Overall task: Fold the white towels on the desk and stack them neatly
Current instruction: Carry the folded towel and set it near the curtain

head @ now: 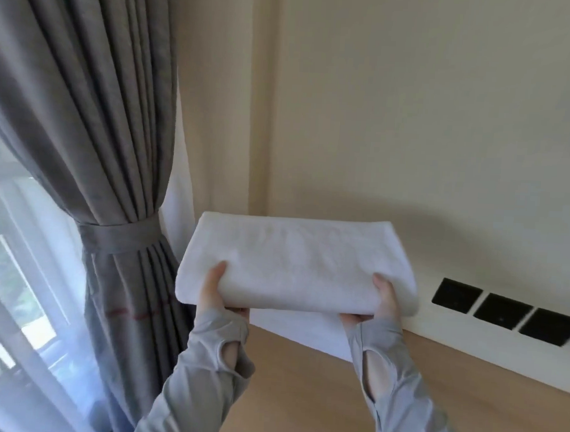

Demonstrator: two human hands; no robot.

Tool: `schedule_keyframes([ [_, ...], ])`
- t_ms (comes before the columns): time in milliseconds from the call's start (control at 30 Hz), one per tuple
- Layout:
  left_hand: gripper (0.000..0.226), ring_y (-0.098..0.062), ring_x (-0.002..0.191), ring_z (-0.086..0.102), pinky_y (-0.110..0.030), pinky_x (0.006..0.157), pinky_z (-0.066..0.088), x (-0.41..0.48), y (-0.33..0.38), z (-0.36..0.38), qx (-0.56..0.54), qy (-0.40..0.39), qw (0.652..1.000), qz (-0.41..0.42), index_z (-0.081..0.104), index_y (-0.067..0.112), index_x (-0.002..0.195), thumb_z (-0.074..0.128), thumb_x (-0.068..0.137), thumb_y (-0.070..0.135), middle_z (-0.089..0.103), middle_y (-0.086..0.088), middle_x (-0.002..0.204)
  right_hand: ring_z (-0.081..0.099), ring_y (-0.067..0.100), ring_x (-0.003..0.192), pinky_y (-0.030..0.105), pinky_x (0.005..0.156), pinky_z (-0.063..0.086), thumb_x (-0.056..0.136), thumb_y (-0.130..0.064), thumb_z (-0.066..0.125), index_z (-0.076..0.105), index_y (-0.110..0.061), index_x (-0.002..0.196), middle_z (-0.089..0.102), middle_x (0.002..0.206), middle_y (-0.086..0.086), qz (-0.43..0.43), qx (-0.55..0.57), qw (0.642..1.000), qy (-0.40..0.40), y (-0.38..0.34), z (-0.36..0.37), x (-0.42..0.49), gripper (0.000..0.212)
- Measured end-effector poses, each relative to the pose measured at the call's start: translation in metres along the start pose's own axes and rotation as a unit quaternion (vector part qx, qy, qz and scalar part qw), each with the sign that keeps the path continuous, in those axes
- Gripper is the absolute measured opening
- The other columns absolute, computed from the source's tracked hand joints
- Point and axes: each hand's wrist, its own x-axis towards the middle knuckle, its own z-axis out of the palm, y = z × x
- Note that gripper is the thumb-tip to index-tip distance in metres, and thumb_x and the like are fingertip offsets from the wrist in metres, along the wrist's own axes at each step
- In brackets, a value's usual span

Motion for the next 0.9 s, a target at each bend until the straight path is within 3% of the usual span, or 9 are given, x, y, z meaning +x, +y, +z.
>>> schedule_keyframes([
  [133,0.031,-0.028,0.091,0.064,-0.043,0.089,0.052,0.023,-0.018,0.025,0.029,-0.021,0.999,-0.032,0.055,0.018,0.087,0.078,0.068,0.026,0.065,-0.006,0.095,0.065,0.033,0.094,0.052,0.092,0.049,0.079,-0.025,0.069,0.066,-0.013,0.088,0.070,0.093,0.009,-0.046,0.038,0.998,0.015,-0.012,-0.006,0.018,0.016],
  [267,0.032,-0.028,0.088,0.063,-0.045,0.090,0.052,0.048,-0.038,0.044,0.052,-0.027,0.997,-0.054,0.052,0.019,0.085,0.079,0.068,0.026,0.064,-0.006,0.094,0.065,0.033,0.090,0.054,0.091,0.048,0.079,-0.024,0.069,0.067,-0.015,0.086,0.072,0.085,0.008,-0.071,0.059,0.995,0.026,-0.021,-0.014,0.043,0.012],
  [733,0.040,-0.031,0.094,0.062,-0.045,0.088,0.052,0.138,-0.064,0.085,0.102,-0.015,0.991,-0.090,0.054,0.017,0.093,0.081,0.065,0.026,0.064,-0.008,0.103,0.063,0.033,0.101,0.052,0.091,0.049,0.082,-0.023,0.066,0.062,-0.016,0.100,0.068,0.104,0.009,-0.067,0.111,0.990,0.061,-0.012,-0.008,0.123,0.020],
  [900,0.041,-0.031,0.095,0.065,-0.046,0.085,0.054,0.170,-0.064,0.093,0.091,-0.047,0.989,-0.110,0.058,0.016,0.102,0.079,0.067,0.021,0.068,-0.009,0.104,0.067,0.028,0.089,0.048,0.081,0.054,0.079,-0.020,0.068,0.062,-0.018,0.096,0.075,0.080,0.005,-0.095,0.121,0.984,0.087,-0.003,0.001,0.149,0.018],
])
